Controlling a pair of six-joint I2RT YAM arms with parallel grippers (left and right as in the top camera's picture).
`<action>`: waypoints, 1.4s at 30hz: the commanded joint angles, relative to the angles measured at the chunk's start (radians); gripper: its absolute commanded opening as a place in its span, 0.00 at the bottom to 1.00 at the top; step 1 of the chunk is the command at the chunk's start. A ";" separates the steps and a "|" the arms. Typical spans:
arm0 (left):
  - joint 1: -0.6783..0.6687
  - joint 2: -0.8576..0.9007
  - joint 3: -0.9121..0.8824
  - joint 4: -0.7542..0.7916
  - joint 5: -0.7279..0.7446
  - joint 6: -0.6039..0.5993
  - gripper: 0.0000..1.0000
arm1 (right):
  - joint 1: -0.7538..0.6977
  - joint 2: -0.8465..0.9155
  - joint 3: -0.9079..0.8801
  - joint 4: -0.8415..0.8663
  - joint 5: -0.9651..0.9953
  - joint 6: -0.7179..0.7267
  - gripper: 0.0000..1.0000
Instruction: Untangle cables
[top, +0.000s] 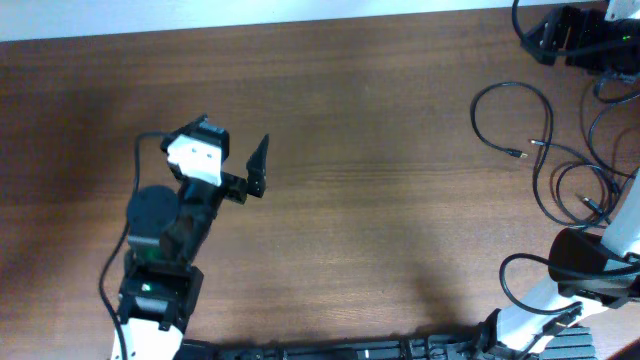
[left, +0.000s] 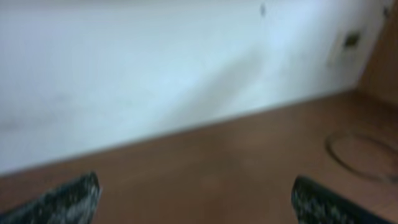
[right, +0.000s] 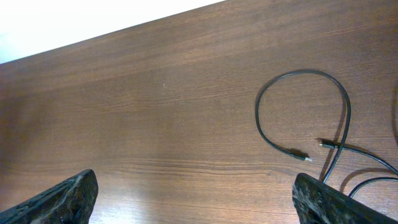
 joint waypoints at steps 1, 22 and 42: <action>-0.002 -0.113 -0.214 0.270 -0.082 -0.002 0.99 | 0.006 -0.011 0.006 0.002 -0.012 -0.003 0.99; 0.043 -0.818 -0.716 0.245 -0.212 0.044 0.99 | 0.006 -0.011 0.006 0.002 -0.012 -0.003 0.99; 0.086 -0.875 -0.716 -0.112 -0.273 0.052 0.99 | 0.006 -0.011 0.006 0.002 -0.012 -0.003 0.99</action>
